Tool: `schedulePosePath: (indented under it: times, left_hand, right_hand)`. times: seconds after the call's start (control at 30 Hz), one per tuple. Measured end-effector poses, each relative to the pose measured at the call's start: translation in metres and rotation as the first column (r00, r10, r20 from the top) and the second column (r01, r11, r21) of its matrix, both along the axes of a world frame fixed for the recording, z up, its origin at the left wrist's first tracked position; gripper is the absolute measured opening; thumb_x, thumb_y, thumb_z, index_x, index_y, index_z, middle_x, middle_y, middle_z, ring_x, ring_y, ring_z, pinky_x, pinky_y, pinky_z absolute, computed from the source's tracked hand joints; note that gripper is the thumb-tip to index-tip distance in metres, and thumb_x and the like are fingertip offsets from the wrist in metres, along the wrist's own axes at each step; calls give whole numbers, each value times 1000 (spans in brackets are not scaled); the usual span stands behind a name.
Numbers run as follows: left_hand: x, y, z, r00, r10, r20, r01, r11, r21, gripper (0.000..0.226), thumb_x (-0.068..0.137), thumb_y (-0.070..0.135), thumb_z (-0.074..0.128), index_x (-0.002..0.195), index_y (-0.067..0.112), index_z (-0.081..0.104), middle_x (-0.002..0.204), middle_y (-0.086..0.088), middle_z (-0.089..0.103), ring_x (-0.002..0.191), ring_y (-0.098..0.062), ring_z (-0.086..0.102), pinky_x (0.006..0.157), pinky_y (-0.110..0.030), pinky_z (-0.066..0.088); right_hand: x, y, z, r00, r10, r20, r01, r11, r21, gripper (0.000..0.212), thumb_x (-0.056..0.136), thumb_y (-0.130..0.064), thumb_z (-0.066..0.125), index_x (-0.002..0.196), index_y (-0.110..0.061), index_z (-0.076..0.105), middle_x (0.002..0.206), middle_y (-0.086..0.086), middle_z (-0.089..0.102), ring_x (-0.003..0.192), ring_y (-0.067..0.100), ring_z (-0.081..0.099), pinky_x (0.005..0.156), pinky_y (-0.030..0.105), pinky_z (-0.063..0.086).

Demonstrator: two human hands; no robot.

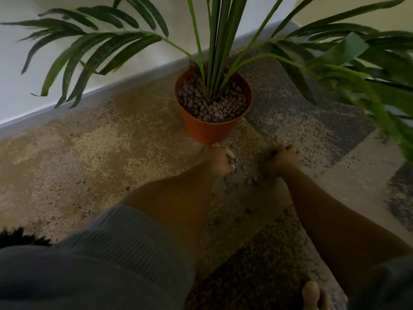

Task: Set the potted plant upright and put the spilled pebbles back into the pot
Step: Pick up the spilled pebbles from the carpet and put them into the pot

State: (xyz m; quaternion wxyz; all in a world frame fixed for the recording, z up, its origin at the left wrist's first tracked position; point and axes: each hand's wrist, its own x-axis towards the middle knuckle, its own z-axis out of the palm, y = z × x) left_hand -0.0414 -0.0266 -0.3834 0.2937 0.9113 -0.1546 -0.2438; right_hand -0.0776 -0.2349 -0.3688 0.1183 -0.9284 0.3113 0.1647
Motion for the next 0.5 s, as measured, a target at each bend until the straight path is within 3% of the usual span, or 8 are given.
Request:
schedulePosePath:
  times: [0.13, 0.2, 0.27, 0.4, 0.5]
  left_hand:
    - [-1, -5, -4, 1000, -22, -10, 22, 1000, -10, 22, 80, 36, 71, 102, 33, 66, 132, -2, 46, 127, -22, 42, 96, -31, 38]
    - [0, -5, -4, 999, -38, -39, 37, 999, -24, 21, 81, 34, 72, 101, 30, 68, 129, -1, 53, 119, -20, 51, 86, -26, 41]
    - [-2, -5, -4, 998, -37, -55, 35, 999, -38, 21, 81, 32, 73, 101, 28, 68, 124, -1, 58, 115, -19, 55, 88, -26, 44]
    - [-6, -2, 0, 993, -71, -91, 66, 996, -55, 34, 76, 31, 80, 105, 21, 66, 119, -3, 52, 100, -16, 56, 78, -25, 42]
    - [-9, -1, 4, 987, -140, -73, 142, 990, 24, 41, 71, 29, 84, 106, 19, 65, 129, -6, 42, 111, -22, 50, 85, -25, 41]
  right_hand:
    - [-2, 1, -2, 999, 46, 28, -47, 998, 48, 50, 90, -25, 61, 136, -9, 47, 144, 20, 32, 129, 39, 38, 103, 47, 45]
    - [-3, 7, 0, 991, 131, 34, -134, 987, 94, 37, 90, -17, 57, 126, -13, 57, 139, 16, 39, 124, 33, 43, 98, 40, 44]
    - [-3, 17, 4, 966, 258, 11, -257, 958, 131, 33, 89, -17, 57, 122, -17, 60, 135, 12, 47, 126, 28, 44, 97, 35, 40]
    - [-2, 40, 9, 920, 391, 25, -388, 899, 203, 45, 82, -15, 65, 125, -19, 56, 131, 12, 48, 122, 29, 46, 96, 37, 46]
    - [-4, 52, 13, 866, 501, -11, -483, 841, 245, 55, 79, -26, 70, 130, -26, 50, 135, 10, 40, 125, 30, 40, 99, 36, 41]
